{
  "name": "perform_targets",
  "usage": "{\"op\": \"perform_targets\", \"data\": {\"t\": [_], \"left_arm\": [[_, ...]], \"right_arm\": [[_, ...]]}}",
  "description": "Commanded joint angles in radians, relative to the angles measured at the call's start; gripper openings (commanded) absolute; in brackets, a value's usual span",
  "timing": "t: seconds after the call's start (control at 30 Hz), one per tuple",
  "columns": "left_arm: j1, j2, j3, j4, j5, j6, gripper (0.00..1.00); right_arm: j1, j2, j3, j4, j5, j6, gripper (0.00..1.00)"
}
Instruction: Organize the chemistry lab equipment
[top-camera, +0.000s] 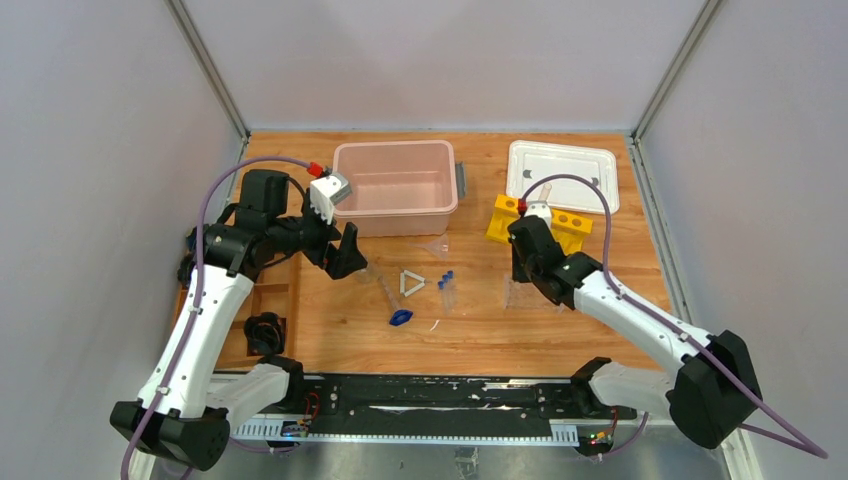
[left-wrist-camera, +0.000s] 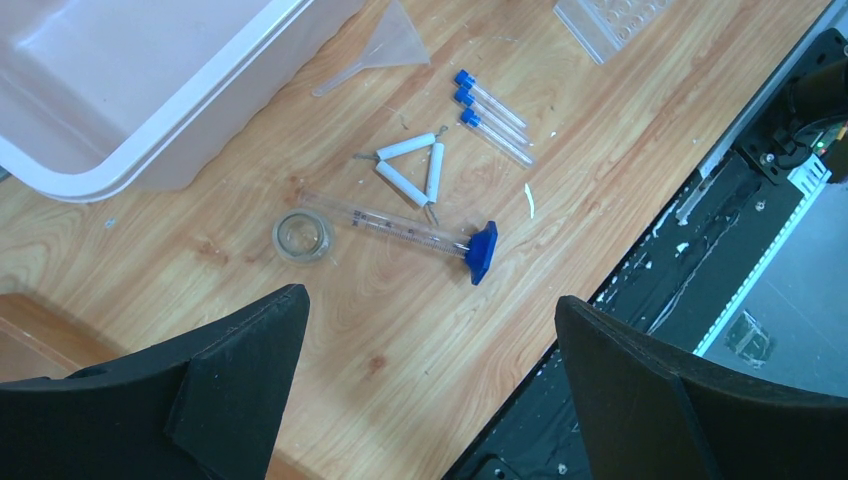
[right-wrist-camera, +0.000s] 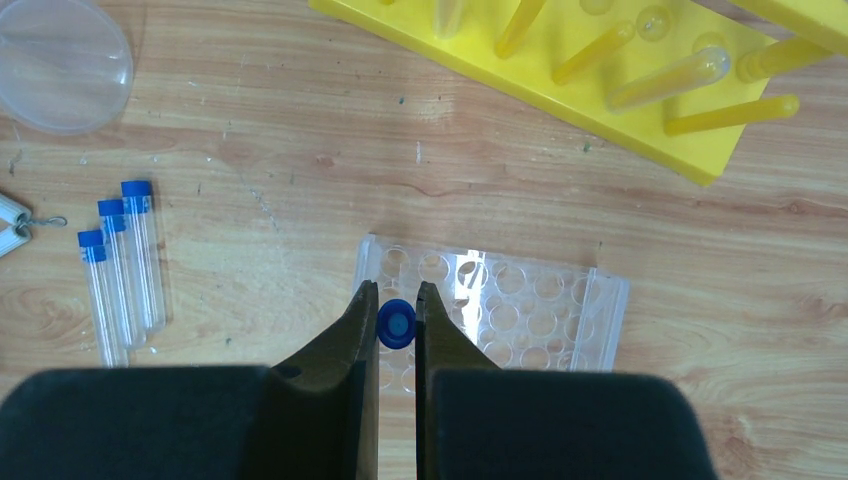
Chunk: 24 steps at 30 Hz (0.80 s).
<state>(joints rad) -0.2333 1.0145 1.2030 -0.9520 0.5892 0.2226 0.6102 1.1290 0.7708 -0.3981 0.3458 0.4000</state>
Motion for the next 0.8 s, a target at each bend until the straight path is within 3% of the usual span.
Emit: {"op": "perform_targets", "data": {"t": [0.0, 0.77], "left_arm": [[-0.005, 0.0, -0.003, 0.007, -0.008, -0.011, 1.0], [-0.006, 0.002, -0.002, 0.007, -0.008, -0.008, 1.0]], "right_arm": [[-0.021, 0.018, -0.035, 0.107, 0.032, 0.007, 0.0], [-0.023, 0.058, -0.042, 0.109, -0.008, 0.057, 0.0]]}}
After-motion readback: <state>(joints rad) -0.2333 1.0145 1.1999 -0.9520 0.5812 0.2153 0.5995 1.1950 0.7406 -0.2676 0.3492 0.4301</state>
